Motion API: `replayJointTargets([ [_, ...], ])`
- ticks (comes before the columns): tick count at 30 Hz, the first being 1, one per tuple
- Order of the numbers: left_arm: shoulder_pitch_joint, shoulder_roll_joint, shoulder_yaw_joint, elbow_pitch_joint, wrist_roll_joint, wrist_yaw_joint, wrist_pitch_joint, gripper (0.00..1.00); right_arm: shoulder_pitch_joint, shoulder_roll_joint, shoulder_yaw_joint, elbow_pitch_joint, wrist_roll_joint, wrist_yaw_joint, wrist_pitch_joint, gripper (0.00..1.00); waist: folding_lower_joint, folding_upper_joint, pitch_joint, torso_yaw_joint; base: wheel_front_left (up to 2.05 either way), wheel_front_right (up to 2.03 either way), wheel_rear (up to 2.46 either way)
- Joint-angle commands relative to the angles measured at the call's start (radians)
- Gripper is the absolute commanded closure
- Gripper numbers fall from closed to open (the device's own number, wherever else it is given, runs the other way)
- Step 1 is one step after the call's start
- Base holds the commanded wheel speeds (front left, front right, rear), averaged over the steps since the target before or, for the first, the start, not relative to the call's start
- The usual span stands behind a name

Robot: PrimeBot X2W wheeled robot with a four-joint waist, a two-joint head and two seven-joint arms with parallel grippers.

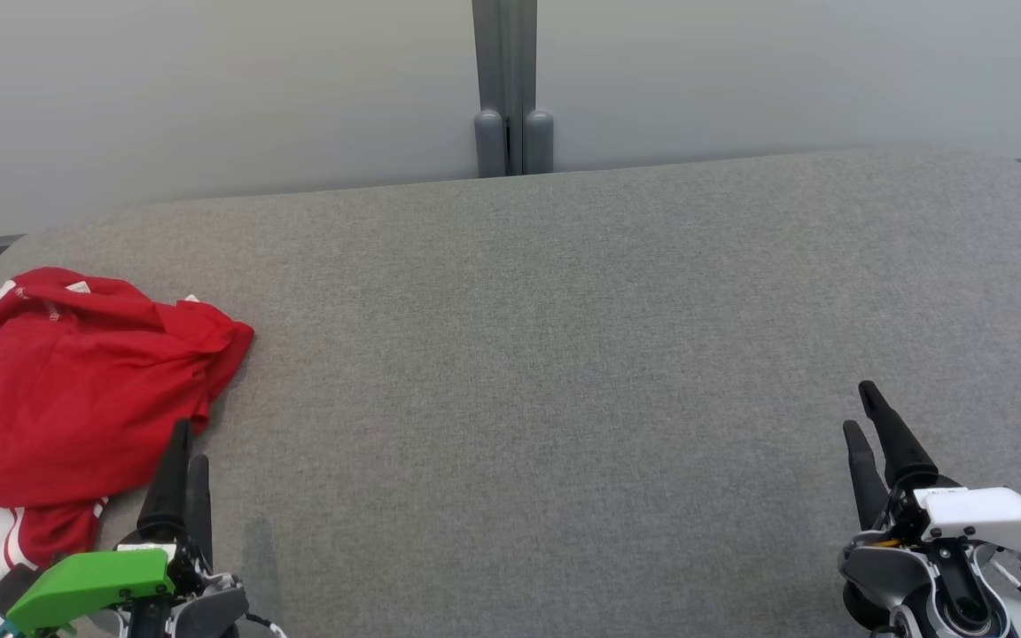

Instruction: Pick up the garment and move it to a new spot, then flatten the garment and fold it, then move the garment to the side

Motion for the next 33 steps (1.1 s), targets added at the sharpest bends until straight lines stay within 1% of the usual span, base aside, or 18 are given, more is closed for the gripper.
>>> replayJointTargets([
  [1, -0.009, 0.005, -0.003, -0.026, 0.015, -0.001, -0.012, 0.00, -0.014, -0.005, 0.005, -0.025, -0.017, 0.002, -0.015, 0.00, 0.0000, 0.0000, 0.000, -0.001, 0.00, 0.00, 0.00],
  [7, -0.005, 0.006, -0.004, -0.047, 0.036, -0.001, -0.040, 0.00, -0.019, -0.005, 0.007, -0.029, -0.078, 0.002, -0.044, 0.00, 0.0000, 0.0000, 0.002, -0.004, 0.00, 0.00, 0.00],
  [12, -0.006, 0.006, 0.005, -0.059, 0.053, -0.001, -0.063, 0.00, -0.034, -0.006, 0.007, -0.039, -0.184, 0.002, -0.066, 0.00, -0.0001, 0.0000, 0.003, -0.007, 0.00, 0.00, 0.00],
  [15, -0.008, 0.007, 0.024, -0.067, 0.084, -0.002, -0.075, 0.00, -0.043, -0.006, 0.000, -0.055, -0.253, 0.002, -0.079, 0.00, -0.0001, 0.0000, 0.004, -0.009, 0.00, 0.00, 0.00],
  [19, -0.016, 0.007, 0.044, -0.076, 0.125, -0.002, -0.091, 0.00, -0.056, -0.007, -0.003, -0.086, -0.361, 0.002, -0.095, 0.00, -0.0001, 0.0000, 0.006, -0.013, 0.00, 0.00, 0.00],
  [27, -0.026, 0.008, 0.069, -0.112, 0.223, -0.002, -0.122, 0.00, -0.075, -0.017, 0.034, -0.172, -0.624, 0.002, -0.126, 0.00, -0.0001, 0.0000, 0.009, -0.019, 0.00, 0.00, 0.00],
  [33, -0.024, 0.008, 0.075, -0.158, 0.353, -0.003, -0.143, 0.00, -0.077, -0.031, 0.068, -0.212, -0.807, 0.002, -0.148, 0.00, -0.0001, 0.0000, 0.009, -0.023, 0.00, 0.00, 0.00],
])
